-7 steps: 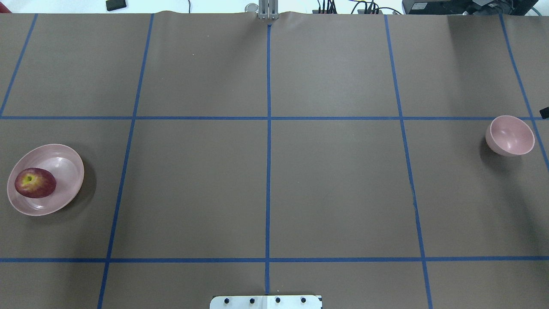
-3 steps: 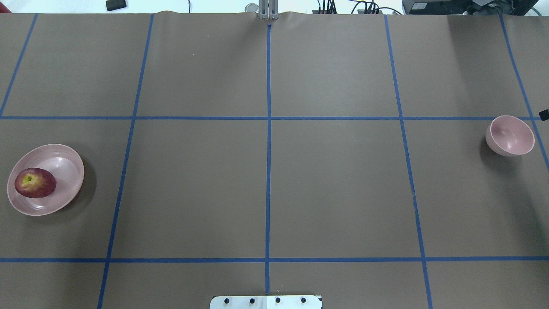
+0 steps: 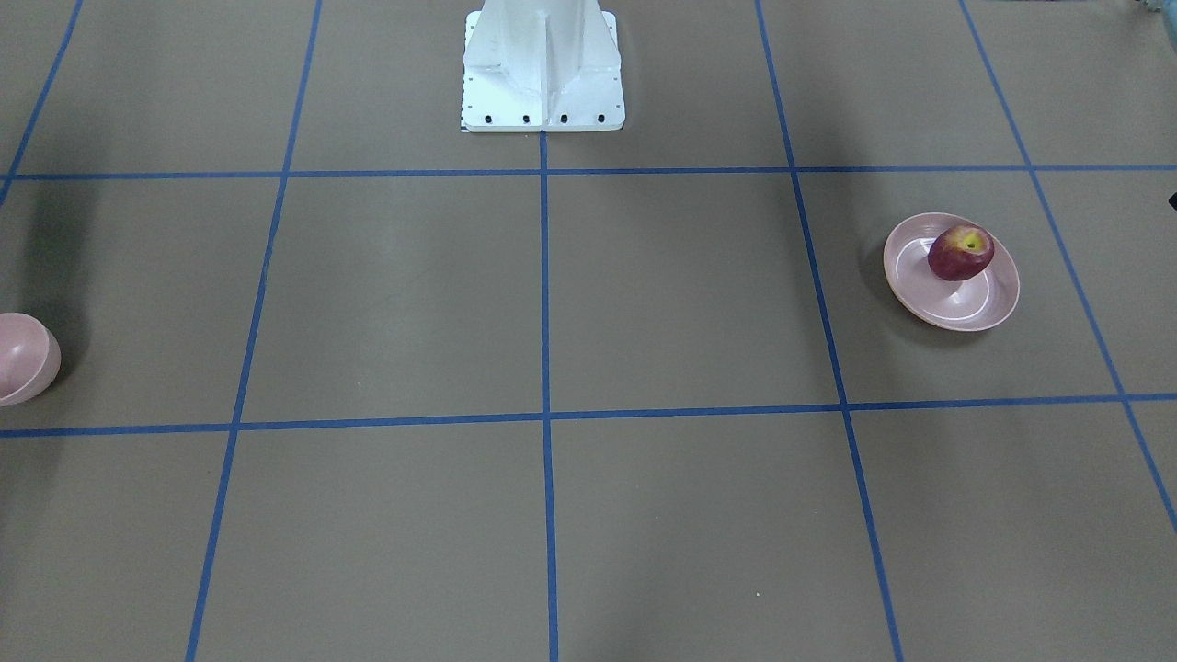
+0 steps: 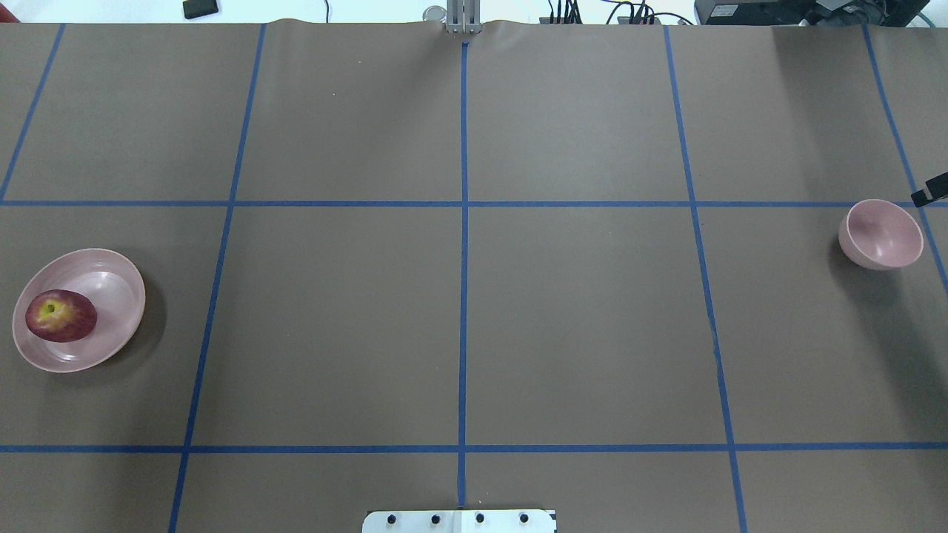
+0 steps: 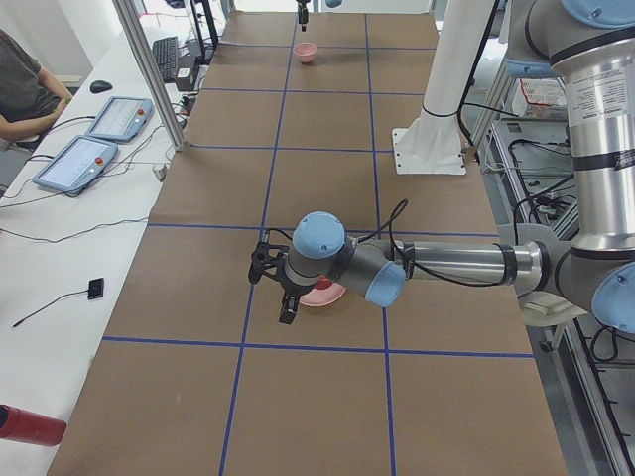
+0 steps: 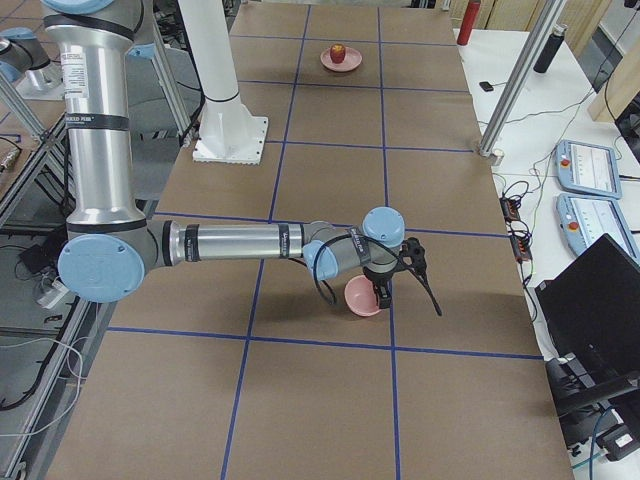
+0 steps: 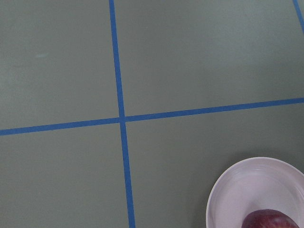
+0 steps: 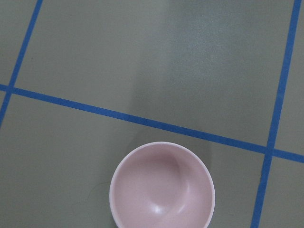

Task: Move apple from plate to bowl
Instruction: 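Reach the right gripper to the small pink bowl and grasp its rim, then carry the pink bowl with the right gripper to the table center and set it down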

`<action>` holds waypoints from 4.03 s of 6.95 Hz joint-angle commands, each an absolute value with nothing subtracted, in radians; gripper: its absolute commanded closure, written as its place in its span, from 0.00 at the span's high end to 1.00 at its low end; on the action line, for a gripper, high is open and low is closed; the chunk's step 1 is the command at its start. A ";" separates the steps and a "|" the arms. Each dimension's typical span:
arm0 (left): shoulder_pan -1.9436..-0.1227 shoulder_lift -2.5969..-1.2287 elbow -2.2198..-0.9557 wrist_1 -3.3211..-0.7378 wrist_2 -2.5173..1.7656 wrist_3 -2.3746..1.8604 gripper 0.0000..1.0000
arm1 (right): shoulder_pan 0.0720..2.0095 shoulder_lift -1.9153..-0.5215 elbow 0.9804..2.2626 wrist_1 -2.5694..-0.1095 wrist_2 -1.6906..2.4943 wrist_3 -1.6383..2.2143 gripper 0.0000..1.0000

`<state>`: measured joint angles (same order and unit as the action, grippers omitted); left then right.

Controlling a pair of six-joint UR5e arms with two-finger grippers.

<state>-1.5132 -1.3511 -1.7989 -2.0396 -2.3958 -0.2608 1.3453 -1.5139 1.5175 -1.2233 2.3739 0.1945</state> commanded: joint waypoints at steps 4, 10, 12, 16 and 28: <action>-1.513 -1.347 -1.806 -2.029 -2.399 -0.262 0.98 | 1.281 -1.479 1.411 -1.223 2.339 0.195 1.00; -1.514 -1.330 -1.804 -2.033 -2.419 -0.262 0.98 | 1.246 -1.488 1.331 -1.146 2.342 0.209 0.00; -1.514 -1.330 -1.807 -2.037 -2.421 -0.261 0.98 | 1.244 -1.486 1.350 -1.143 2.344 0.210 0.00; -1.511 -1.322 -1.802 -2.079 -2.419 -0.265 0.98 | 1.124 -1.329 1.535 -1.173 2.408 0.719 0.00; -1.336 -1.376 -1.802 -2.079 -2.414 -0.513 0.98 | 0.699 -0.745 1.250 -1.187 2.066 1.463 0.86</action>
<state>-1.3734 -1.3635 -1.8024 -2.0784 -2.4166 -0.4686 0.7004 -0.7431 1.2504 -1.1852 2.0672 1.4648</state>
